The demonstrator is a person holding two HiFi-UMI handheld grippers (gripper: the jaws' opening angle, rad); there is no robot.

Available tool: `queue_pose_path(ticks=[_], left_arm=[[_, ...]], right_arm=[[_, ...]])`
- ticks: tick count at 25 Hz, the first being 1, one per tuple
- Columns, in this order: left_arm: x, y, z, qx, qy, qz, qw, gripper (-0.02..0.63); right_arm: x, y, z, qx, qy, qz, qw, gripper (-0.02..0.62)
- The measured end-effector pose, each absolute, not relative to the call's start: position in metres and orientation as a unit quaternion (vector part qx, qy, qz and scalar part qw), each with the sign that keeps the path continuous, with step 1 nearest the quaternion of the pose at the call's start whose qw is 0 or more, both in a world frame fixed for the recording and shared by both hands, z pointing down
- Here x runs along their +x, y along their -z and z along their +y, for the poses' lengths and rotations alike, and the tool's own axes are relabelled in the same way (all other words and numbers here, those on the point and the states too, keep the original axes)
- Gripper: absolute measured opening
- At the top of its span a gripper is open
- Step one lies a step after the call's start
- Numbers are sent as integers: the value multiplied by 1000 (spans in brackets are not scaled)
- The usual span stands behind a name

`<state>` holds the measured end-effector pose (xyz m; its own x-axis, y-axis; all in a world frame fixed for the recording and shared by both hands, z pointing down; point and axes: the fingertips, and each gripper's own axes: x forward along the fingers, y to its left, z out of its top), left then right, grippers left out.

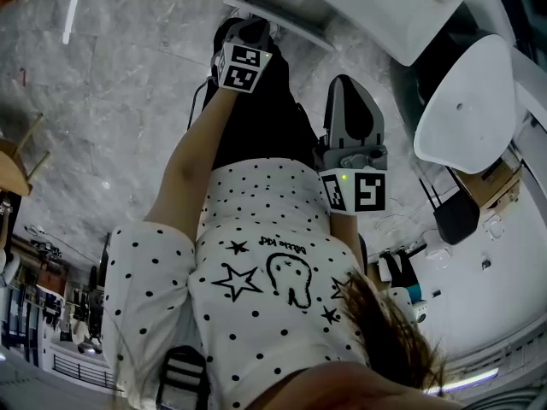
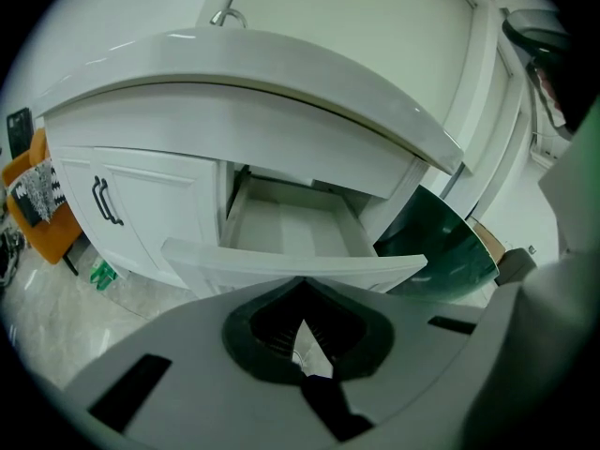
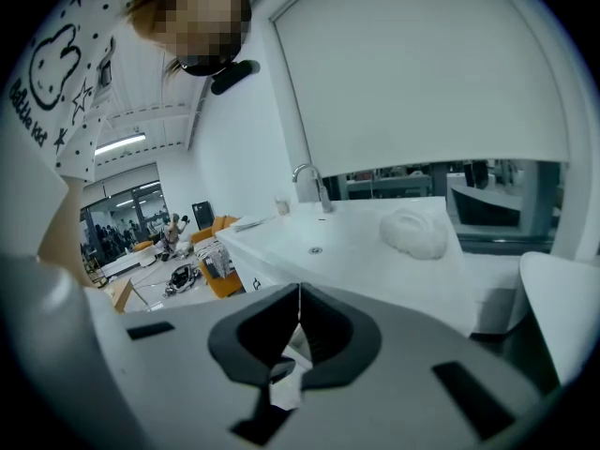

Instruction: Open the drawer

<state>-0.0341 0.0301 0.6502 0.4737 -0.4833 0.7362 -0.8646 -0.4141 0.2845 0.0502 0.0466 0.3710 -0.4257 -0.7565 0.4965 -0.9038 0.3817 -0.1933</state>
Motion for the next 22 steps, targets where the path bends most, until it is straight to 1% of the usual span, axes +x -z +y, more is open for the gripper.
queue_pose_path(ticks=[3, 12, 17, 22], left_arm=[[-35, -644, 30, 789, -282, -432, 332, 3], [-39, -614, 18, 809, -264, -437, 292, 3], [-42, -585, 15, 810, -249, -447, 286, 3], [-44, -554, -1, 821, -226, -454, 264, 3]], right_arm=[[53, -369, 46, 509, -223, -815, 165, 14], [56, -365, 41, 510, -219, -817, 156, 14], [61, -358, 41, 510, -216, -818, 157, 14], [64, -350, 38, 523, -198, -815, 153, 14]])
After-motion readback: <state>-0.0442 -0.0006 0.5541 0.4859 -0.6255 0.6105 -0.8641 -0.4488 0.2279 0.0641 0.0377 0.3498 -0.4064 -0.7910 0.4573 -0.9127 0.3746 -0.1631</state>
